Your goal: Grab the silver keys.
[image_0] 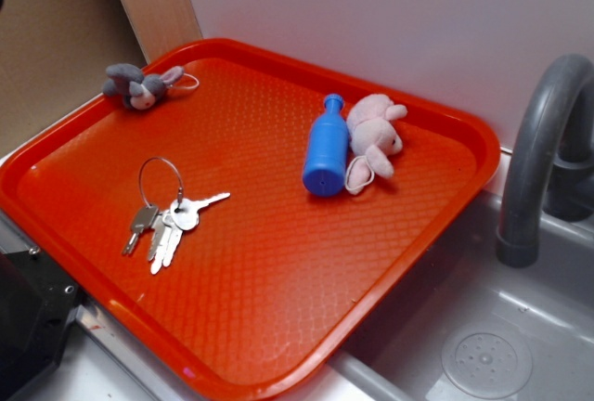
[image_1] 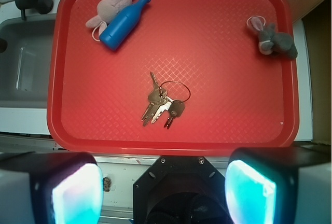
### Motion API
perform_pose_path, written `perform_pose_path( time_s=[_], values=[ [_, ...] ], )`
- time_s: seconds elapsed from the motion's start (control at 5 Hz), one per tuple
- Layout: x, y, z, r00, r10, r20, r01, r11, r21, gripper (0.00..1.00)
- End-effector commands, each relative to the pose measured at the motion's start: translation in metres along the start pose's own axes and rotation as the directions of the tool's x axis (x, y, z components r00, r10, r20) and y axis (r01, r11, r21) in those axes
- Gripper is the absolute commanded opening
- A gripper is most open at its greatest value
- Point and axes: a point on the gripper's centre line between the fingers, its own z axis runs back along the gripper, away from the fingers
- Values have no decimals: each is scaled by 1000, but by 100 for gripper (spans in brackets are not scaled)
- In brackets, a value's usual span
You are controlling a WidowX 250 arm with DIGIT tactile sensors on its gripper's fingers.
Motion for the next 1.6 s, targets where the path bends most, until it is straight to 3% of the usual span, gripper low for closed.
perform_pose_path(
  time_s=[0.0, 0.2, 0.4, 0.6, 0.8, 1.0, 1.2, 1.4],
  values=[
    [0, 0, 0, 1000, 0, 0, 0, 1000, 0, 100],
    [31, 10, -29, 998, -65, 13, 65, 998, 22, 100],
    [41, 20, -35, 990, -134, 50, 133, 991, 34, 100],
    [50, 33, -37, 962, -270, 50, 269, 963, 22, 100],
    [61, 36, -58, 913, -405, 58, 402, 914, 46, 100],
    [65, 38, -92, 859, -511, -18, 511, 856, 77, 100],
    [60, 39, -123, 810, -583, -65, 586, 808, 59, 100],
    [57, 42, -150, 752, -652, -94, 655, 756, -4, 100]
  ],
)
